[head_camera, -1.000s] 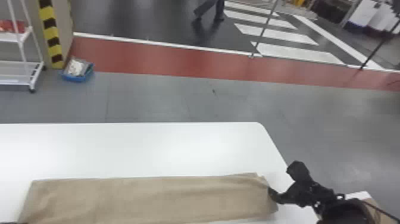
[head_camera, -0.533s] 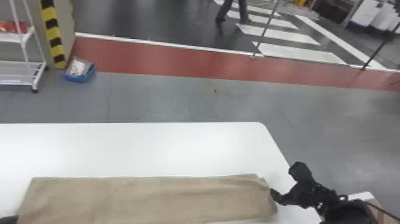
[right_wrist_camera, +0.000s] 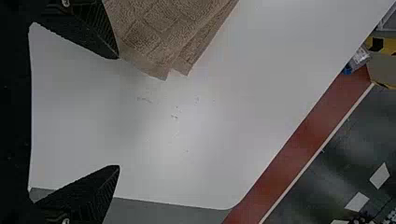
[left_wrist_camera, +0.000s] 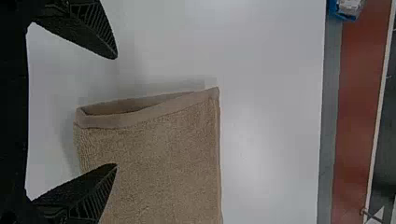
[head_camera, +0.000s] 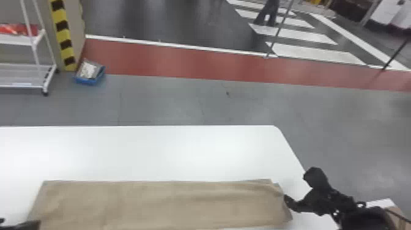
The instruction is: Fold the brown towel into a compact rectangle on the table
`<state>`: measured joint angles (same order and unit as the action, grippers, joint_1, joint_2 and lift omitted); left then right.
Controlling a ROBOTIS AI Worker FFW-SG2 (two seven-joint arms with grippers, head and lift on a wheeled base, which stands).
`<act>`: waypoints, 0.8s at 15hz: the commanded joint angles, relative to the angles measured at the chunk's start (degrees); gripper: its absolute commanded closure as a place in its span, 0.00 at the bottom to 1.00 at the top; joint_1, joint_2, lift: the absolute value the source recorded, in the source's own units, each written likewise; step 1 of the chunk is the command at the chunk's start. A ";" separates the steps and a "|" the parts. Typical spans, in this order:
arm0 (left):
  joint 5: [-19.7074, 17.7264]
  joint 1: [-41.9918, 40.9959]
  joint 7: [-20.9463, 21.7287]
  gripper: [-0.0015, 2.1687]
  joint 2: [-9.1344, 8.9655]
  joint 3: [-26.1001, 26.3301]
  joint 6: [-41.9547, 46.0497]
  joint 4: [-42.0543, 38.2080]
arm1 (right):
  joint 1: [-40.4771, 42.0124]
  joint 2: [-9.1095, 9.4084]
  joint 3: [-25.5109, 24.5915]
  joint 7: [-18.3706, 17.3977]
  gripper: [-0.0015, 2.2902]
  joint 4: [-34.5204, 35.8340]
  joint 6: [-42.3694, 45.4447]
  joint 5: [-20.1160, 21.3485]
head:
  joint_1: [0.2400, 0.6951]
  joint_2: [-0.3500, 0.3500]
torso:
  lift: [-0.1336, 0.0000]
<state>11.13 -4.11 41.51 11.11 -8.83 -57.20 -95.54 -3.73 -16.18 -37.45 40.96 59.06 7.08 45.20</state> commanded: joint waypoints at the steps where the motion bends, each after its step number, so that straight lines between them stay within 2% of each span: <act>1: -3.83 2.00 -0.56 0.04 -0.13 0.30 -3.40 2.55 | 0.30 0.01 0.01 -0.09 0.02 -0.09 -0.01 -0.02 | 1.00 0.04 | 1.00; 3: -5.50 3.23 -2.05 0.07 -0.57 0.83 -3.75 3.87 | 0.47 -0.17 -0.08 -0.26 0.02 -0.35 0.16 -0.11 | 1.00 0.02 | 1.00; 8: -5.50 6.66 -4.69 0.08 -0.74 1.71 -3.75 9.93 | 0.74 -0.17 -0.08 -0.44 0.02 -0.52 0.16 -0.37 | 1.00 0.00 | 1.00; 9: -5.42 6.92 -4.07 0.15 -0.57 1.71 -3.75 10.64 | 0.74 -0.26 -0.08 -0.70 0.02 -0.70 0.34 -0.37 | 1.00 0.00 | 1.00; 10: -5.33 6.83 -3.55 0.29 -0.39 1.62 -3.58 10.64 | 0.74 -0.26 -0.08 -0.70 0.02 -0.79 0.34 -0.46 | 1.00 0.00 | 1.00; 12: -5.59 6.57 -2.23 0.67 -0.39 1.01 -3.58 10.02 | 0.56 -0.17 0.09 -0.70 0.02 -0.79 0.16 -0.46 | 1.00 0.00 | 1.00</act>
<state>5.76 2.67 38.95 10.67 -7.38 -60.83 -85.15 -3.04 -16.42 -37.47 40.24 58.31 7.32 44.75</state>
